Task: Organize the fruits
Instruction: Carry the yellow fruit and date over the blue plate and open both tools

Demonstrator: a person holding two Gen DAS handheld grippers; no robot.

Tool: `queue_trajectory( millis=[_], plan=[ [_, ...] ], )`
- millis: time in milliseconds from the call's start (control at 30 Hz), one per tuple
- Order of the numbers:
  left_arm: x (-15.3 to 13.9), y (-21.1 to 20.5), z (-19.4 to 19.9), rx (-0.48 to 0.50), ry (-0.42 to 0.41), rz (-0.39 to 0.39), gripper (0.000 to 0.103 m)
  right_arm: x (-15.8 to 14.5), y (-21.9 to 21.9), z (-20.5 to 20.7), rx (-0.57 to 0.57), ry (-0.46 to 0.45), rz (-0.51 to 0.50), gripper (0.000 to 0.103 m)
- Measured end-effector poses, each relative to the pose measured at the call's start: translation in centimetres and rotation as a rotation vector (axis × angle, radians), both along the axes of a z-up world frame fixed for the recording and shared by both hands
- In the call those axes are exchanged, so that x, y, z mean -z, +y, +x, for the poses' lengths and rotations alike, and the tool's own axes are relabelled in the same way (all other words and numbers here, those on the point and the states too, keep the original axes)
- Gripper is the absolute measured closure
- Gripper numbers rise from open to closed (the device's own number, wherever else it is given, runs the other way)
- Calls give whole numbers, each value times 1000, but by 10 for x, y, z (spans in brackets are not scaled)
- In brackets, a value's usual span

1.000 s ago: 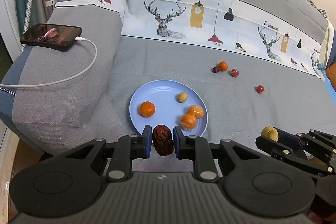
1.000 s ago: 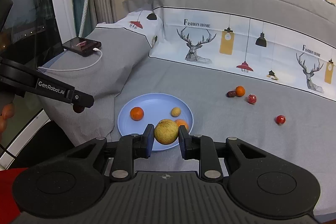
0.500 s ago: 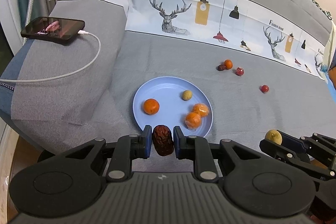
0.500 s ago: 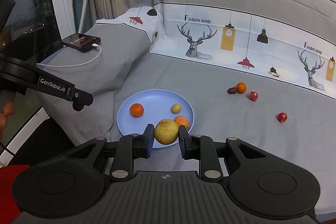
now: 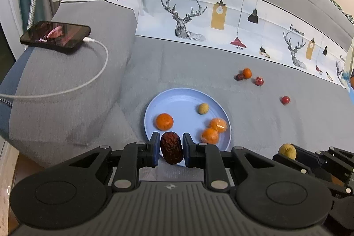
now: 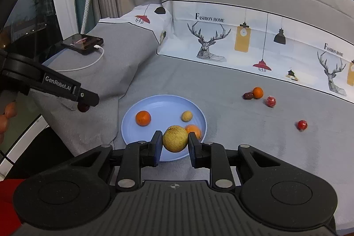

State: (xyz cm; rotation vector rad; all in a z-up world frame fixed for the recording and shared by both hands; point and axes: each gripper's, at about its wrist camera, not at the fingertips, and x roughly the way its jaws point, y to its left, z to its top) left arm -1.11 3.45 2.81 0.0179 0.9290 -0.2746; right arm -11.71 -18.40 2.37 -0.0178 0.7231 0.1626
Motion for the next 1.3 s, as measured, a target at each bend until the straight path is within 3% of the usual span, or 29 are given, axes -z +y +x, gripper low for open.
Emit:
queue_trajectory(
  millis=[467,1300],
  plan=[
    [19,-14,49,4,27,20,80,22,10,48,-25,45,8,77],
    [104,-45,132,54,134,126,79,92,22,128,-70,168,-8,77]
  ],
)
